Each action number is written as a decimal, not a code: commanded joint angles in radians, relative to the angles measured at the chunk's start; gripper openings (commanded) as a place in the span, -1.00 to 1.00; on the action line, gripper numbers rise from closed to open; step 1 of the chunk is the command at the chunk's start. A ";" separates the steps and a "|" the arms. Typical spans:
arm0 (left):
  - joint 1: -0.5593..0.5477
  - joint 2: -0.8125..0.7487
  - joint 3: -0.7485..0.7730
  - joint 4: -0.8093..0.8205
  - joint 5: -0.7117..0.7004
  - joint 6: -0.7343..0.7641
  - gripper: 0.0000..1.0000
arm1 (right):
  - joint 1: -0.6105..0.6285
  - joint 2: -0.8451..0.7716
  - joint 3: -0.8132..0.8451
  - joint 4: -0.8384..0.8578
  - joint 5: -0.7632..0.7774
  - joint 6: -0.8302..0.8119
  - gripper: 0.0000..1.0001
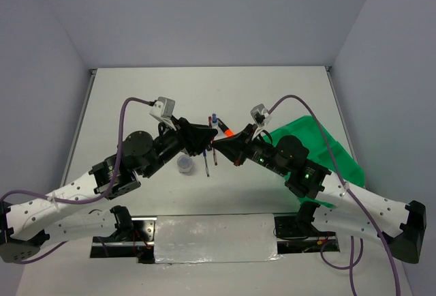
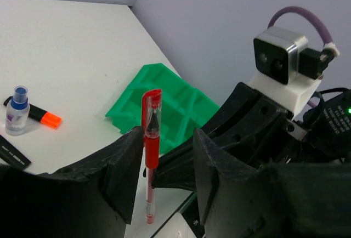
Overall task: Sort the stationery into containers
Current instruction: Close the pen cap on the pen.
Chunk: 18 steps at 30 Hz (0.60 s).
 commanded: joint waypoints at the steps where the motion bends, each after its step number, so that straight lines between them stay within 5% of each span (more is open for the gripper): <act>1: -0.003 0.005 0.011 0.048 0.062 0.037 0.05 | 0.006 -0.018 0.072 0.038 -0.030 -0.027 -1.00; 8: -0.003 0.044 0.021 0.025 0.073 0.032 -0.23 | 0.006 -0.035 0.088 0.026 -0.036 -0.030 -1.00; 18: -0.003 0.030 0.030 0.013 0.067 0.046 -1.00 | 0.006 -0.025 0.074 0.041 -0.085 -0.042 -1.00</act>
